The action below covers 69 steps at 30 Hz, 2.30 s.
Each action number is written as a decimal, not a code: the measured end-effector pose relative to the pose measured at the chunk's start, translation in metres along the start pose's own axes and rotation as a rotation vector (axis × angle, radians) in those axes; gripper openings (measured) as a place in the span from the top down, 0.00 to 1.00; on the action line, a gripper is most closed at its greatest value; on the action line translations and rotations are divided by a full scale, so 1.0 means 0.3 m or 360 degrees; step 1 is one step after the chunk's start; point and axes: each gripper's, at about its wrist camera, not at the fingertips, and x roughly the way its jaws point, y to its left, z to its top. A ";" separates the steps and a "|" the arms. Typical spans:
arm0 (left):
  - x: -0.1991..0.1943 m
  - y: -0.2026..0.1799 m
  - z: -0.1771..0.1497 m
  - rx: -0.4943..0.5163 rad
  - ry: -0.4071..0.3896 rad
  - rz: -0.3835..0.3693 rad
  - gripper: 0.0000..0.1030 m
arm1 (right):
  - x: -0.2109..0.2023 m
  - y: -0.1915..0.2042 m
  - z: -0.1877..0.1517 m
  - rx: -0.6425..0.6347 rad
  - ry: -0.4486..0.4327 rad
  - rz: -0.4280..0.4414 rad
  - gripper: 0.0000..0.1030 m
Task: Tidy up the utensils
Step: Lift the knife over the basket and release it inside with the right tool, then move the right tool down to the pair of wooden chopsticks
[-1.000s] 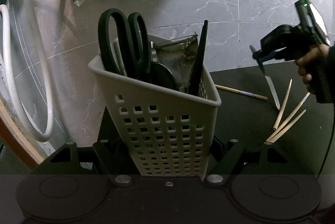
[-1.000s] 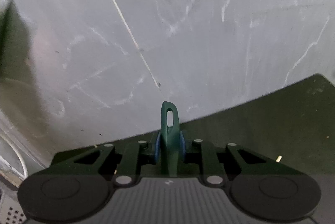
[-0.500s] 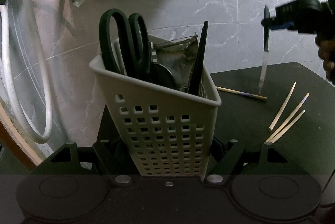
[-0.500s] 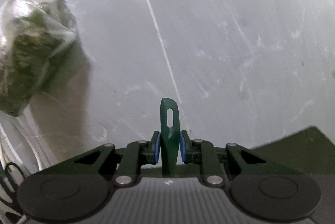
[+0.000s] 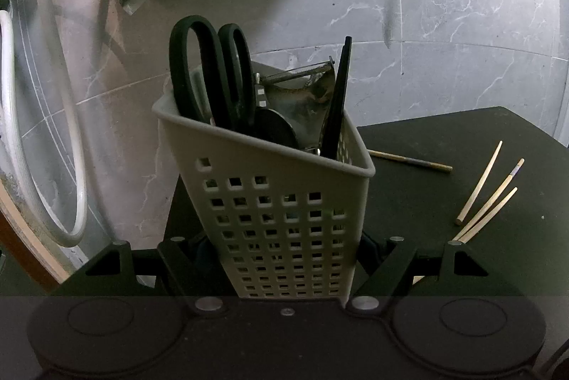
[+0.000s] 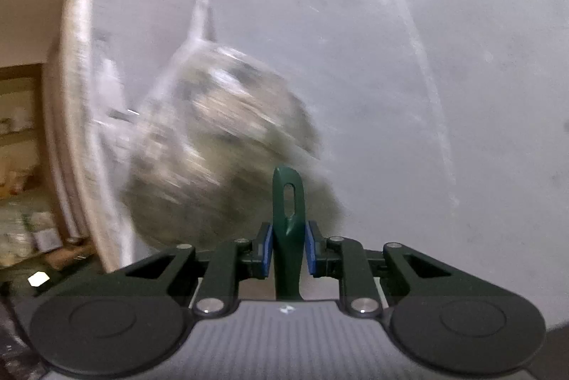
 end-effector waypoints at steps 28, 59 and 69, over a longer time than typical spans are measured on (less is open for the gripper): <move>0.002 0.001 0.001 0.0012 -0.0007 -0.0006 0.24 | 0.059 0.215 -0.235 -0.0110 0.0424 0.0351 0.79; 0.006 0.001 0.003 0.0012 -0.0007 -0.0005 0.24 | -0.004 0.057 -0.250 -0.0046 0.0433 0.0035 0.00; 0.009 0.002 0.005 0.0012 0.0004 -0.0009 0.24 | -0.095 -0.286 -0.431 0.0175 0.0911 -0.0690 0.00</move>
